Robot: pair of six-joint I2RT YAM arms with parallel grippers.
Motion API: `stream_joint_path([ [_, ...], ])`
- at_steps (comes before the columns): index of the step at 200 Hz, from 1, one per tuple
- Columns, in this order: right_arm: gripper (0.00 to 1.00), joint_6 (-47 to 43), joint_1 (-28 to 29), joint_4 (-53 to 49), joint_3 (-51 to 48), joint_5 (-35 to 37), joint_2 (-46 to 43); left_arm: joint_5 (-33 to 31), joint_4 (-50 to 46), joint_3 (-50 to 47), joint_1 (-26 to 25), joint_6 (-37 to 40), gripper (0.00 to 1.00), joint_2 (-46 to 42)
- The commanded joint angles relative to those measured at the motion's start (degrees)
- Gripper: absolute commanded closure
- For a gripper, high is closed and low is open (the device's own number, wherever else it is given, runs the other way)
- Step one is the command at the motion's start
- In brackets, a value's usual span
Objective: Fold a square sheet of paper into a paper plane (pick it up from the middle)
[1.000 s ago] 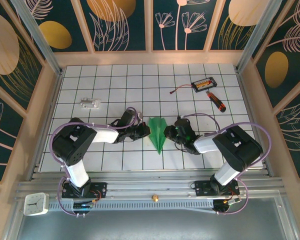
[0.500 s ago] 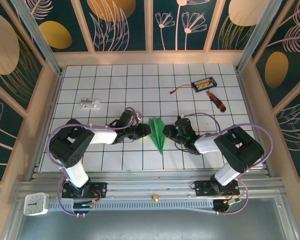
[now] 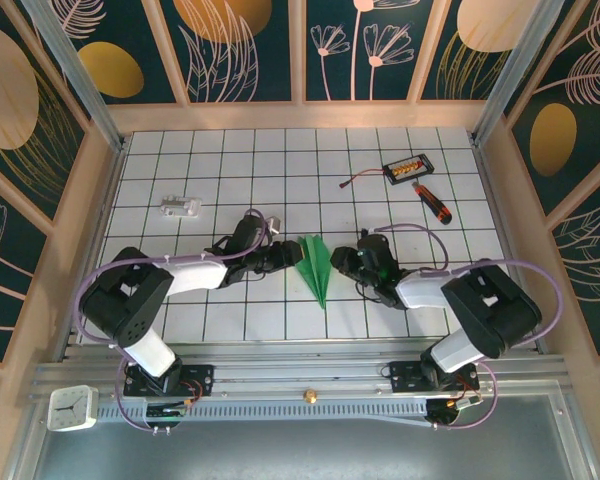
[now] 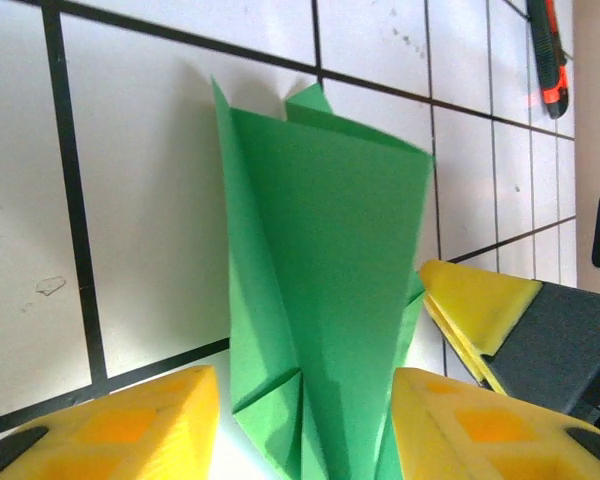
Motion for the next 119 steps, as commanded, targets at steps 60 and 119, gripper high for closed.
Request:
stream_joint_path([
  [60,0.63,-16.7,2.6,-15.4,6.0,5.8,-10.0,-9.8,-5.2,-1.7,3.5,10.6,0.43,-9.6],
  [119,0.74,-19.9,12.9,-16.7,13.0,7.3,-2.2,-1.5,-2.4,-3.7,3.7,4.9,0.52,-7.4],
])
